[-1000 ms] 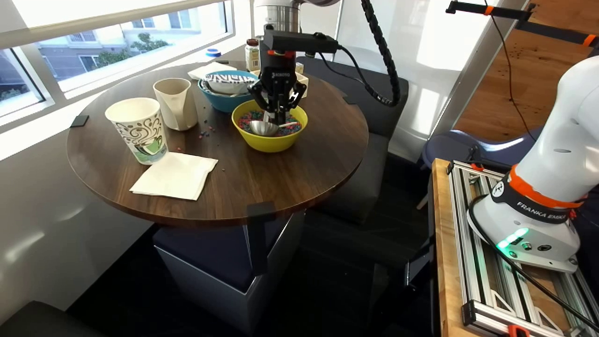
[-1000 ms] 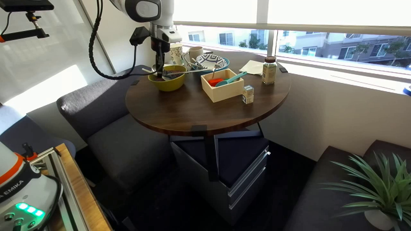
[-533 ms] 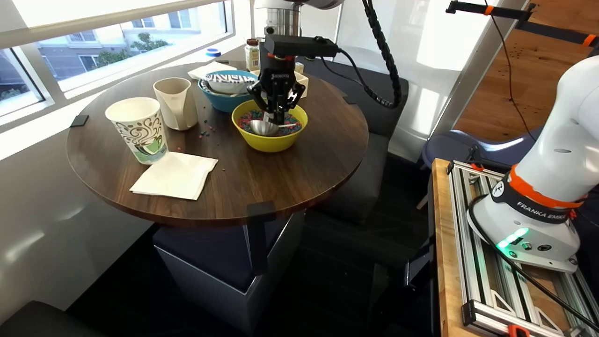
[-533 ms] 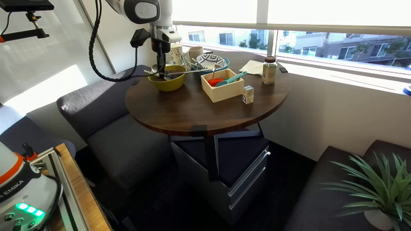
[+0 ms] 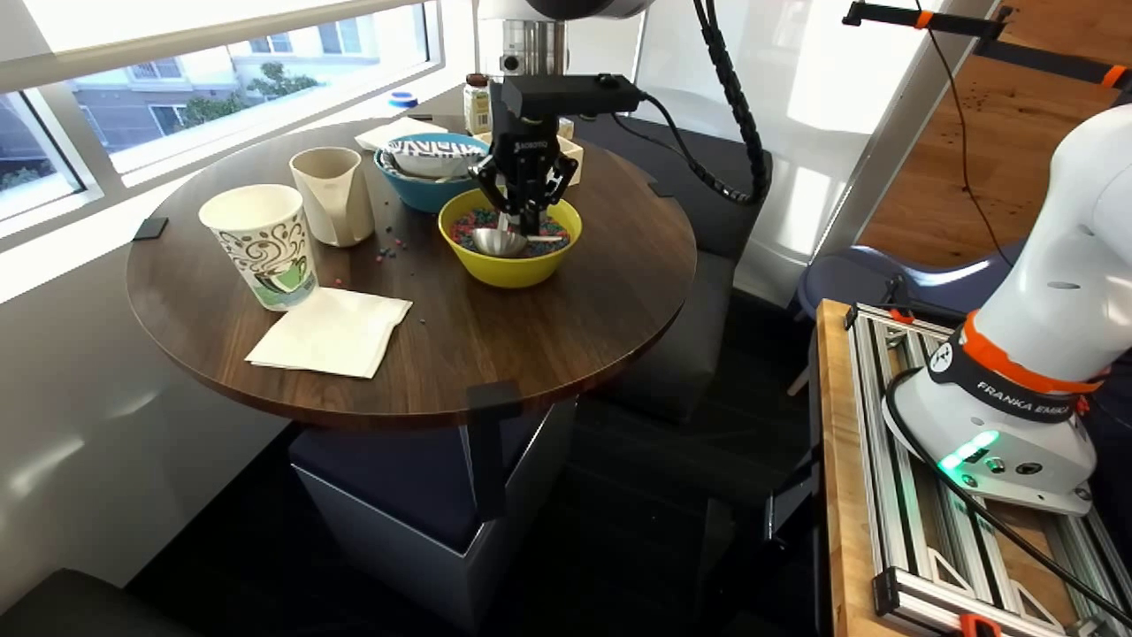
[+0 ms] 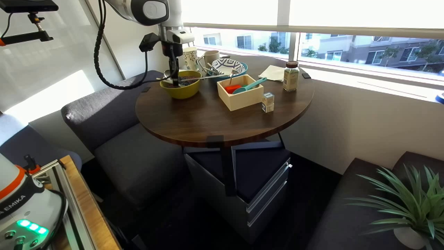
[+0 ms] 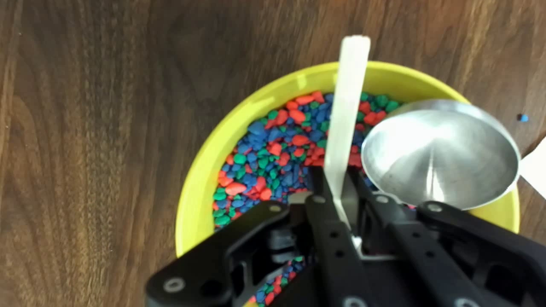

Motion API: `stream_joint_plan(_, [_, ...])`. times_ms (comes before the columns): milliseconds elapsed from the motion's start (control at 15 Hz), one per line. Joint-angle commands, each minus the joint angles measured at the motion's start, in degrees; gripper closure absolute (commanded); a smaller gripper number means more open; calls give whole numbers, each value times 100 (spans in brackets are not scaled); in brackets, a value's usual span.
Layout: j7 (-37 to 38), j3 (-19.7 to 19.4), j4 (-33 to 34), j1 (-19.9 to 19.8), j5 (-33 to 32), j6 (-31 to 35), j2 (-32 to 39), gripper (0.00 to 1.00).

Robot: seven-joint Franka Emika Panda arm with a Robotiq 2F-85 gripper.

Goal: Use the white spoon to place cereal from the yellow bowl into the black and white bowl.

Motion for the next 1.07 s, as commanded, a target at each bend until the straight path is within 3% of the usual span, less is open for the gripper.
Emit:
stream_joint_plan(0, [346,-52,-333,147,-373,236,-245,96])
stream_joint_plan(1000, [1572,32,-716,341,-1493,323,-693,96])
